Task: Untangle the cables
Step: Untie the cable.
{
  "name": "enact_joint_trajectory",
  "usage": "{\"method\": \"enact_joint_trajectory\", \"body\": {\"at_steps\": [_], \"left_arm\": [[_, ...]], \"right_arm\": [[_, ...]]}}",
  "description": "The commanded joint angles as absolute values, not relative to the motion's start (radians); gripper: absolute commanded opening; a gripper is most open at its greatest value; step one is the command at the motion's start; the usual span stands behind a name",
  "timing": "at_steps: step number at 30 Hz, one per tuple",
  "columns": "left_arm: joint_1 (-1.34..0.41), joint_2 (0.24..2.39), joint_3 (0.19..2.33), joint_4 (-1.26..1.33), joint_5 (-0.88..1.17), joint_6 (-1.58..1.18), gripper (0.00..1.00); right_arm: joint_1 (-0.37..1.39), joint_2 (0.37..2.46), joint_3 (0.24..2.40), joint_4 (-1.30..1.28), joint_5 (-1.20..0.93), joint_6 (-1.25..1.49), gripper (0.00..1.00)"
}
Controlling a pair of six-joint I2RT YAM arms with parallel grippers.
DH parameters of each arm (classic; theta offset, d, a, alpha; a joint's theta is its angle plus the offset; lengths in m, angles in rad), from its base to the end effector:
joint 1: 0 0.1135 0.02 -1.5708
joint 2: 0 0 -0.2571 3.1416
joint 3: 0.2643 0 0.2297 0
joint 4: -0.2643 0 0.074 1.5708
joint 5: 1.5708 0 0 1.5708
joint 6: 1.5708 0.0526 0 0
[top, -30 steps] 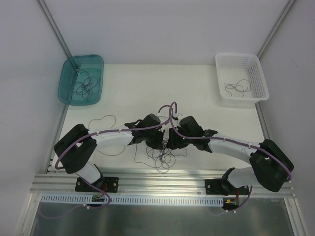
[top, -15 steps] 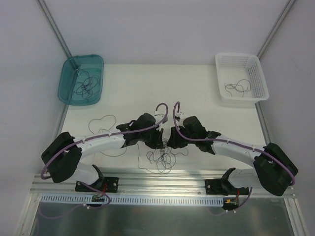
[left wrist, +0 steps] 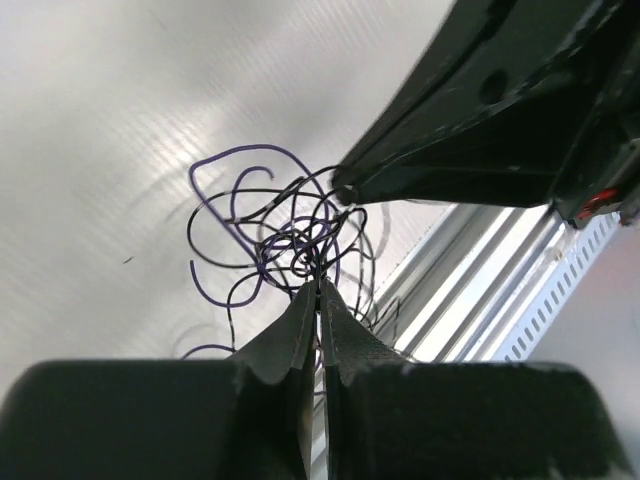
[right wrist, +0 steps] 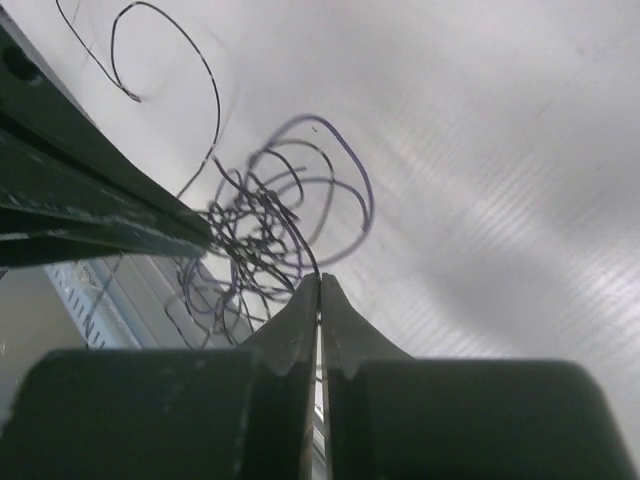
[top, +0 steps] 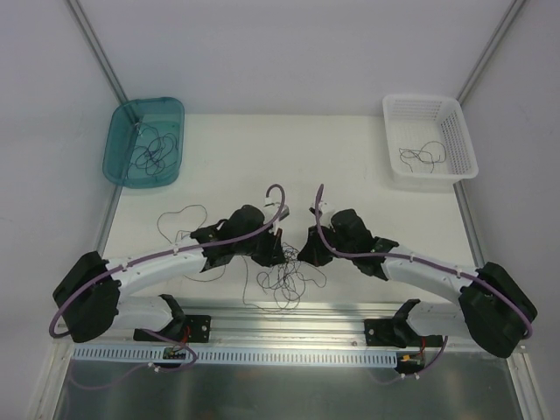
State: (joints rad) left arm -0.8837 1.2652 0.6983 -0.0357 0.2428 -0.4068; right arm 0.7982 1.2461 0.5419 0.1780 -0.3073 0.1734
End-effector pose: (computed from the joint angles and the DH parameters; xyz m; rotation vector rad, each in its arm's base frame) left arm 0.1583 -0.2128 0.2194 0.6946 2.2257 -0.9626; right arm 0.1653 0.1924 0.1970 -0.8601 2.0270 0.8898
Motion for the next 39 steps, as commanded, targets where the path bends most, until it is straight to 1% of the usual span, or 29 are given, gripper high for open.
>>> {"method": "enact_joint_trajectory", "body": {"at_steps": [1, 3, 5, 6, 7, 11, 15, 19, 24, 27, 29, 30, 34, 35, 36, 37, 39], "left_arm": [[-0.874, 1.160, 0.664, -0.027, 0.125, -0.432, 0.00], [-0.853, 1.091, 0.644, -0.047, 0.037, -0.483, 0.00], [-0.819, 1.019, 0.618, -0.096, -0.029, -0.523, 0.00], [-0.809, 0.994, 0.609, -0.110, -0.090, -0.569, 0.00], [-0.781, 0.970, 0.586, -0.118, -0.107, -0.590, 0.00], [-0.718, 0.817, 0.517, -0.149, -0.176, -0.708, 0.00], [-0.654, 0.712, 0.474, -0.182, -0.196, -0.752, 0.00], [-0.597, 0.680, 0.508, -0.276, -0.227, -0.695, 0.00], [-0.514, 0.709, 0.574, -0.380, -0.291, -0.611, 0.00], [-0.456, 0.722, 0.580, -0.411, -0.318, -0.592, 0.00], [-0.411, 0.723, 0.580, -0.428, -0.307, -0.580, 0.00], [-0.370, 0.721, 0.578, -0.434, -0.305, -0.572, 0.00], [-0.341, 0.722, 0.565, -0.454, -0.313, -0.554, 0.00], [-0.341, 0.723, 0.560, -0.453, -0.292, -0.563, 0.00], [-0.341, 0.726, 0.548, -0.451, -0.211, -0.569, 0.00], [-0.342, 0.733, 0.543, -0.451, -0.178, -0.572, 0.01], [-0.342, 0.738, 0.517, -0.451, -0.109, -0.584, 0.02]], "right_arm": [[0.779, 1.123, 0.529, 0.119, -0.226, 0.153, 0.01], [0.761, 1.027, 0.528, 0.057, -0.140, 0.150, 0.01], [0.741, 0.961, 0.546, -0.075, -0.063, 0.149, 0.01], [0.735, 0.900, 0.554, -0.118, 0.016, 0.147, 0.01], [0.720, 0.867, 0.574, -0.194, 0.058, 0.147, 0.01], [0.678, 0.743, 0.627, -0.366, 0.251, 0.161, 0.01], [0.632, 0.672, 0.701, -0.509, 0.356, 0.169, 0.01], [0.556, 0.643, 0.814, -0.622, 0.380, 0.135, 0.01], [0.468, 0.675, 1.015, -0.706, 0.368, 0.063, 0.01], [0.443, 0.690, 1.086, -0.738, 0.371, 0.040, 0.01], [0.420, 0.692, 1.104, -0.753, 0.409, 0.038, 0.01], [0.401, 0.693, 1.114, -0.755, 0.408, 0.029, 0.01], [0.380, 0.730, 1.111, -0.747, 0.194, 0.011, 0.01], [0.380, 0.747, 1.095, -0.746, 0.054, 0.018, 0.01], [0.383, 0.767, 1.074, -0.724, 0.002, 0.031, 0.01], [0.383, 0.778, 1.005, -0.703, -0.132, 0.056, 0.01], [0.409, 0.793, 0.939, -0.640, -0.181, 0.086, 0.01]]}}
